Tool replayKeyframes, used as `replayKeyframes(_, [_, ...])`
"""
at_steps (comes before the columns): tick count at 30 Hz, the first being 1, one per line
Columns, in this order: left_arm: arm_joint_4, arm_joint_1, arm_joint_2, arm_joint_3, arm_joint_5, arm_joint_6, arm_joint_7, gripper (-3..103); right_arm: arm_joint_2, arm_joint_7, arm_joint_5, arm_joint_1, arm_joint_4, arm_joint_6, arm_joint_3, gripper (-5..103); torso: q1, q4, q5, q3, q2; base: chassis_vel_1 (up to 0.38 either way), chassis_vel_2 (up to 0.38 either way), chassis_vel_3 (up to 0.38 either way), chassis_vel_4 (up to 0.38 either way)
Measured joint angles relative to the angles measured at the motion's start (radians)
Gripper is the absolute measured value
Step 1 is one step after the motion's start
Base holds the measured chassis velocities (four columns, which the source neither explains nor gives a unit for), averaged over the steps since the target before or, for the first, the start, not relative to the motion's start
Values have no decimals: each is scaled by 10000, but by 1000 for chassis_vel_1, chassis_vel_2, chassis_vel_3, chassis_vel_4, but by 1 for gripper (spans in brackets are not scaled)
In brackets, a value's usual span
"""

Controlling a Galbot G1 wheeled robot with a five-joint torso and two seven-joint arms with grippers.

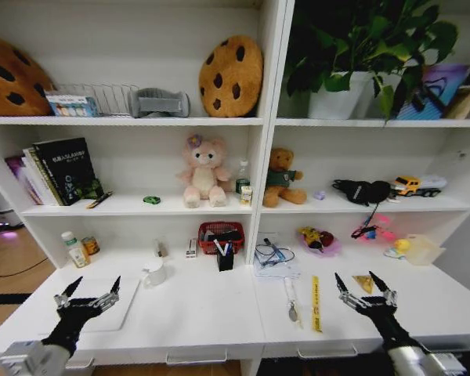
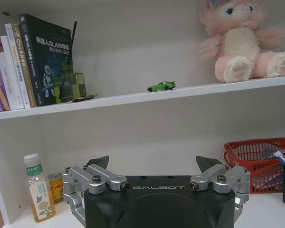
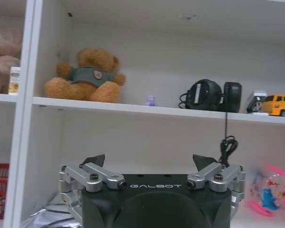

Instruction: Organize the objects on the table.

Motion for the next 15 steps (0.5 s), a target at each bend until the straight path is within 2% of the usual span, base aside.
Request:
replayKeyframes(7, [0,0,0,1,0,0,1,100,314,223,-329,589,-496,-125,-565,100,1,0,0,1,-1,-188,-174,188,185])
replayKeyframes(10, [1,0,0,0,0,0,1,100,134,261,-315,886,-818,-184,-734,100,0,0,-13,0,0,-224,-209,204,220])
replayKeyframes(11, [0,0,0,0,0,0,1,100,75,319,-249,1000,-942,-226,-774,100,0,-1,3,0,0,-222,-216,218,223])
replayKeyframes(13, [0,0,0,-1,0,0,0,100,28,386,-168,1126,-1071,-280,-811,100,-2,0,9,-1,1,-222,-250,238,223])
replayKeyframes(14, [2,0,0,0,0,0,-4,100,-10,482,-58,1291,-1202,-347,-844,100,1,0,-12,0,0,-294,-308,306,299])
replayKeyframes(15, [2,0,0,0,0,0,0,100,-25,527,12,1362,-1269,-383,-874,100,0,1,-10,0,0,-302,-308,306,316])
